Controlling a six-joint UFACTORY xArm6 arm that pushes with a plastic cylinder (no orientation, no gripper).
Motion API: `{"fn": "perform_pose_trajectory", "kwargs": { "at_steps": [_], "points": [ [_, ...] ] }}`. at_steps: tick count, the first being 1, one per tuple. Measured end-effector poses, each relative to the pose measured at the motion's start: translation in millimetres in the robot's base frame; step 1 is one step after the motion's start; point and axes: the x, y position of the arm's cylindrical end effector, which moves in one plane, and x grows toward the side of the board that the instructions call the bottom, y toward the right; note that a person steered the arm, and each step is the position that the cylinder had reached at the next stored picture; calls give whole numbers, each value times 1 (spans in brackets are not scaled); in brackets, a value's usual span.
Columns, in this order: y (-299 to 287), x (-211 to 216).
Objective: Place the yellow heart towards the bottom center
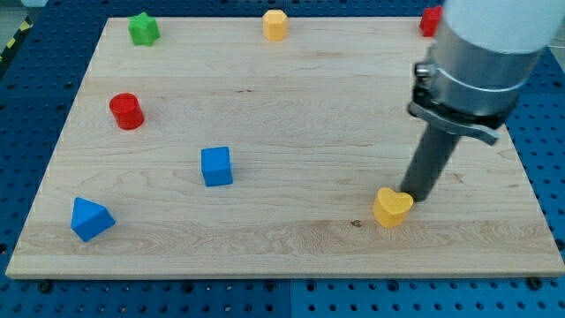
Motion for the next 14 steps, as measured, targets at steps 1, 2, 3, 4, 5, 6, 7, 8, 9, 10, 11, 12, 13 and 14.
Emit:
{"fn": "perform_pose_trajectory", "kwargs": {
  "at_steps": [1, 2, 3, 4, 5, 6, 7, 8, 9, 10, 11, 12, 13, 14],
  "points": [
    [3, 14],
    [-22, 15],
    [-35, 14],
    [-55, 14],
    [-73, 14],
    [-88, 14],
    [-99, 14],
    [-105, 14],
    [-105, 6],
    [-111, -3],
    [-130, -9],
    [-158, -9],
    [-189, -9],
    [-227, -13]
  ]
}}
